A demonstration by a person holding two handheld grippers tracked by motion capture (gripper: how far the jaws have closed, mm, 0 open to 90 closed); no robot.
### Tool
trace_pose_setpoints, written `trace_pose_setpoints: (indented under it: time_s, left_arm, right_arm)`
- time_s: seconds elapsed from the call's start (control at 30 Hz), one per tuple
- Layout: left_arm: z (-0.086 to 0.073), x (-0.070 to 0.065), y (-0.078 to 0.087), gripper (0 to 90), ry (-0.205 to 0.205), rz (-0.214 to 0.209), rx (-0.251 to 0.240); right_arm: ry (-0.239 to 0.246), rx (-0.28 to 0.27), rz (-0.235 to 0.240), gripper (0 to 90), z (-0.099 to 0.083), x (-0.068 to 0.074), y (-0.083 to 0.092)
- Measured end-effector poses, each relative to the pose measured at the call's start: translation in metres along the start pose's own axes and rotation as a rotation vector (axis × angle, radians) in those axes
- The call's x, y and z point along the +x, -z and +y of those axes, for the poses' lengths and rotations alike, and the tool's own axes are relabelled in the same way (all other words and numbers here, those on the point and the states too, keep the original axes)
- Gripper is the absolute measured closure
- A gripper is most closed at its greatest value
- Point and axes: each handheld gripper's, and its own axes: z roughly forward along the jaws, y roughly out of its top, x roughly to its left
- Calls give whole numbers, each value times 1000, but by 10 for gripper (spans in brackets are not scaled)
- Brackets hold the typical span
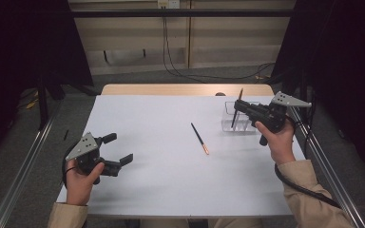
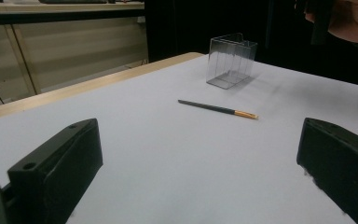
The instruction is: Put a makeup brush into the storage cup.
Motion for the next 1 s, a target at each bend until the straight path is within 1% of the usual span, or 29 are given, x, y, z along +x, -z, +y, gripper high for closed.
trace_pose_setpoints:
  time_s: [0.13,0.17,0.33,0.37,0.5,0.6,0.77,0.87,0.9,1.0]
  left_arm:
    - [0,1,1,0,-3,4,-1]
    - [0,1,1,0,-3,3,-1]
    - [0,1,0,0,-3,-1,1]
    - [0,0,0,0,1,-1,1]
    - [0,-1,0,1,-3,2,1]
    - [0,-1,0,0,-2,-1,-2]
    - [0,0,0,0,-2,4,0]
    - [0,-1,0,1,-1,2,-1]
    - [0,-1,0,1,-2,3,0]
    - [0,-1,0,1,-2,-2,-2]
  right_arm:
    - [-2,-1,-20,835,1,-6,0]
    - [4,4,-31,836,1,-8,0]
    - [3,5,-46,835,2,-12,2]
    - [11,7,-48,835,2,-13,2]
    - [13,7,-63,836,4,-17,4]
    - [17,-1,-75,835,6,-20,5]
    - [11,-5,-98,835,9,-25,7]
    - [19,-4,-110,836,11,-28,7]
    - [15,-5,-114,835,12,-29,7]
    - [27,-5,-127,835,13,-32,8]
